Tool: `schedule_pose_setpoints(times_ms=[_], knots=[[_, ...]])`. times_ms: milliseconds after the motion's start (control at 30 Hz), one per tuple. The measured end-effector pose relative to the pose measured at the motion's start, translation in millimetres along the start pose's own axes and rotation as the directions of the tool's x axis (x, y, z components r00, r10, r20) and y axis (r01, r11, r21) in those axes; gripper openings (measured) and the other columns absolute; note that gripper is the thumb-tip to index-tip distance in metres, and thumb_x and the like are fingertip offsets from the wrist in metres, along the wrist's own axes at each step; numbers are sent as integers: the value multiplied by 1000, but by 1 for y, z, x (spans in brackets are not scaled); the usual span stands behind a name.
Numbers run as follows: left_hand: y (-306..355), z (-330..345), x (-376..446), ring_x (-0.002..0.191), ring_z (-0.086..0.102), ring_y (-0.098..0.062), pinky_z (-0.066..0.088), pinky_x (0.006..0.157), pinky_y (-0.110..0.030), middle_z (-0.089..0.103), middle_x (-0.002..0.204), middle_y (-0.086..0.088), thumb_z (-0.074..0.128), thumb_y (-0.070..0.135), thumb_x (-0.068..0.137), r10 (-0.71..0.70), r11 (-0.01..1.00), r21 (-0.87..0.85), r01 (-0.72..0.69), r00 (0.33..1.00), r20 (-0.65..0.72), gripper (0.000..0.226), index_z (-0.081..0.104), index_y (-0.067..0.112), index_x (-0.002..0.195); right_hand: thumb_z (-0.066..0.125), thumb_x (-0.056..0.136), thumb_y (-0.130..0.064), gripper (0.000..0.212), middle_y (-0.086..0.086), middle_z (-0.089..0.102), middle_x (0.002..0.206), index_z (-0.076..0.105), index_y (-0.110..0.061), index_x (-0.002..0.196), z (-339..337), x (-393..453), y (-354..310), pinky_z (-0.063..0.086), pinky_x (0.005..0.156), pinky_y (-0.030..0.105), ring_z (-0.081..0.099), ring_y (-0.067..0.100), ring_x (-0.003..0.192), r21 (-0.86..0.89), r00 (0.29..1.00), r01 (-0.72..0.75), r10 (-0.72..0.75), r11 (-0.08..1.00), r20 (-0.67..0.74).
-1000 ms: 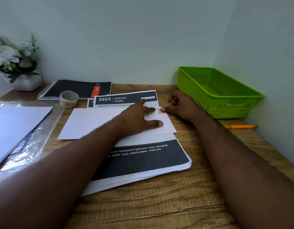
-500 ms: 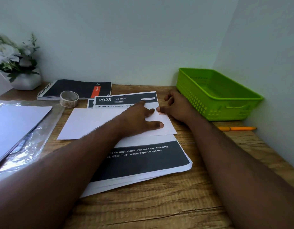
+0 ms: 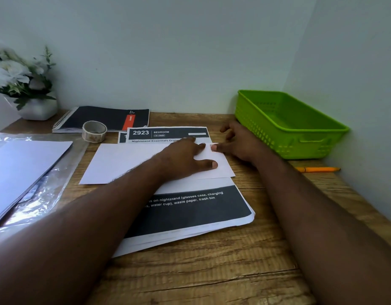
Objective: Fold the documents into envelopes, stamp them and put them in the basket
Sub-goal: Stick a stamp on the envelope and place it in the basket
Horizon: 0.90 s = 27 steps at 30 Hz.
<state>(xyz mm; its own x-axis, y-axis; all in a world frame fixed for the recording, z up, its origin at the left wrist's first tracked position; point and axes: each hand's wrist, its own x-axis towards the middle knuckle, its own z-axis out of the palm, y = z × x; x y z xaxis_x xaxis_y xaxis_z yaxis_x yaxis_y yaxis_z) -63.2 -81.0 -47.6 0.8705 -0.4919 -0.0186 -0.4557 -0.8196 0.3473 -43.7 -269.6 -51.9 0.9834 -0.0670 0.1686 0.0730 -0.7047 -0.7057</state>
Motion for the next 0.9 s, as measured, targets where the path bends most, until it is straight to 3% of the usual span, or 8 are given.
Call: schedule_pose_setpoints(times_ms=[133,233,300,400,567,733,800,900], knots=[[0,1,1,147,18,-20,15,116,-31,17,161,-7,46,65,89,12,998,61,-12,1000,8,79,27,21,151,84,70,-33,61,-2,50,114,53,-31,122,-14,-10,-1,46,74,25,53,12,94,-10,985,-36,37,999,170],[-3,3,4,148,15,-19,2,119,-44,17,161,-6,39,69,89,22,989,147,-23,1000,9,79,24,24,152,78,77,-33,46,-1,54,113,59,-25,118,-8,-10,-1,45,64,22,55,9,80,86,996,-55,48,995,80],[-5,4,5,148,13,-17,-1,118,-47,18,161,-5,38,69,88,23,988,150,-23,1000,3,80,23,24,152,76,80,-31,36,2,59,112,65,-19,112,-2,-7,-2,42,64,22,55,10,82,86,999,-39,38,996,15],[-5,4,4,148,14,-16,0,119,-46,19,160,-3,41,69,88,23,992,124,-21,1000,-14,81,23,24,152,81,75,-29,38,2,65,109,71,-16,109,0,-4,-5,41,75,22,59,13,97,9,998,-36,36,999,46],[-5,3,3,147,16,-14,-1,120,-49,19,160,3,44,70,86,13,996,88,-8,999,-52,85,19,25,153,81,75,-18,30,2,68,106,73,-17,104,-13,-4,-4,43,69,13,60,13,96,50,990,-64,58,997,127],[-6,4,4,147,17,-15,7,120,-46,20,160,3,46,72,84,-4,998,63,7,999,-54,87,22,25,152,82,73,-13,57,1,55,122,61,-26,125,-19,-5,-4,42,91,27,53,15,109,24,975,-98,91,995,201],[-8,4,6,145,21,-17,12,118,-48,24,159,4,46,74,82,8,996,91,0,996,-84,87,23,28,152,82,73,-14,63,1,53,126,58,-25,130,-20,-6,-4,43,90,26,53,14,110,68,970,-111,94,991,222],[-9,3,8,142,25,-19,14,113,-53,32,154,5,46,79,77,32,988,156,-12,991,-128,87,20,39,150,77,80,-26,52,-3,55,119,59,-20,128,-17,-10,-7,41,84,22,55,11,104,83,977,-110,92,990,193]])
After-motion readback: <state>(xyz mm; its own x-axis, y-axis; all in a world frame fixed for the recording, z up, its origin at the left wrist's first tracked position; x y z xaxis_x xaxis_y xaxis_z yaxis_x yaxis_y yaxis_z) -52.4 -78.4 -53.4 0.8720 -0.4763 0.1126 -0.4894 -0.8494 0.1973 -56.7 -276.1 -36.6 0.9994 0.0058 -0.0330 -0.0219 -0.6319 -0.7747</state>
